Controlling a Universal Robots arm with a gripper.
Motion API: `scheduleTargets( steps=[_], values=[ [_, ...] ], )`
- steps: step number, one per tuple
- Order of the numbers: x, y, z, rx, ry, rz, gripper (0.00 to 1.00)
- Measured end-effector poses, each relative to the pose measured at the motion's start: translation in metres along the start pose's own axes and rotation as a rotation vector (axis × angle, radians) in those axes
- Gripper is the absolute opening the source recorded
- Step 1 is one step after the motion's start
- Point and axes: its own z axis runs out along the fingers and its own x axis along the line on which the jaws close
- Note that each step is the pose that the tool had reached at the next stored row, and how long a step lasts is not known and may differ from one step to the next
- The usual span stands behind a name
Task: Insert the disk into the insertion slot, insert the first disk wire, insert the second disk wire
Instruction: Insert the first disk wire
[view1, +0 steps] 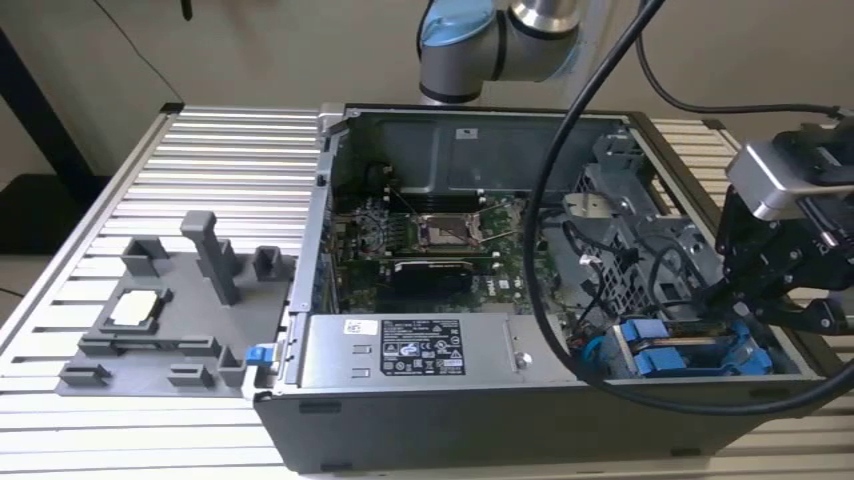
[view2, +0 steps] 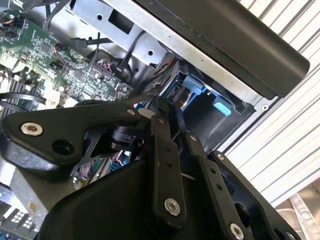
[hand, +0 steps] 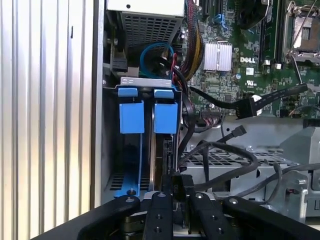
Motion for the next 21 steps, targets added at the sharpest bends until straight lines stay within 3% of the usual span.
scheduleTargets(
  steps=[21],
  values=[
    [0.0028,-0.0020,0.0091,0.0008,0.0002,0.006,0.19]
  ],
)
